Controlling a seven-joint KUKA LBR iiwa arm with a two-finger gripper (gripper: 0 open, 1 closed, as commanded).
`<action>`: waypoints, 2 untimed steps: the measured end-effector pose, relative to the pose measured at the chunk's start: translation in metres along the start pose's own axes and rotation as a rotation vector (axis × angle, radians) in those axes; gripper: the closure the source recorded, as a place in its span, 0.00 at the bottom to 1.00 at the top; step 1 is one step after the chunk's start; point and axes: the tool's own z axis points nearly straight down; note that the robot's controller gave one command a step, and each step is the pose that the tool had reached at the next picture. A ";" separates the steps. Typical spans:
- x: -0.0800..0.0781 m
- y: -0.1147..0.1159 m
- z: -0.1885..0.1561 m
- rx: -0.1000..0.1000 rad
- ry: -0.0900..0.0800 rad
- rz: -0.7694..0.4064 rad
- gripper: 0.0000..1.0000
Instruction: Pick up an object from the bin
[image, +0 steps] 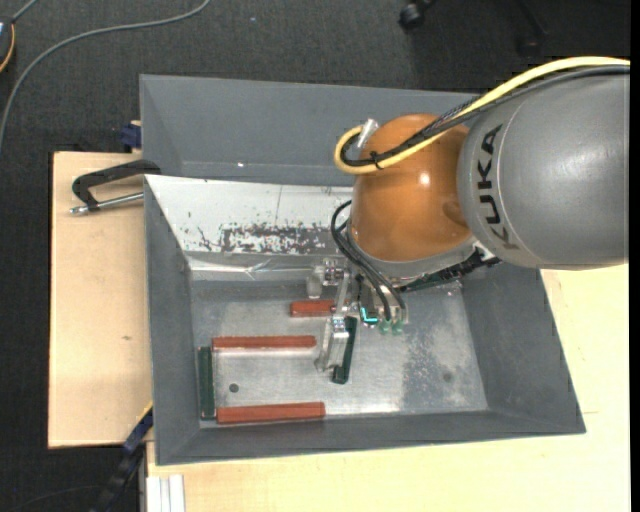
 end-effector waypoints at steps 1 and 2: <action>-0.024 0.065 0.121 -0.001 -0.001 0.204 0.00; -0.025 0.063 0.118 -0.002 -0.006 0.206 1.00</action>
Offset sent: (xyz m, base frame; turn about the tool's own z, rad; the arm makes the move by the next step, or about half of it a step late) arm 0.0238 0.0622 -0.1184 0.2069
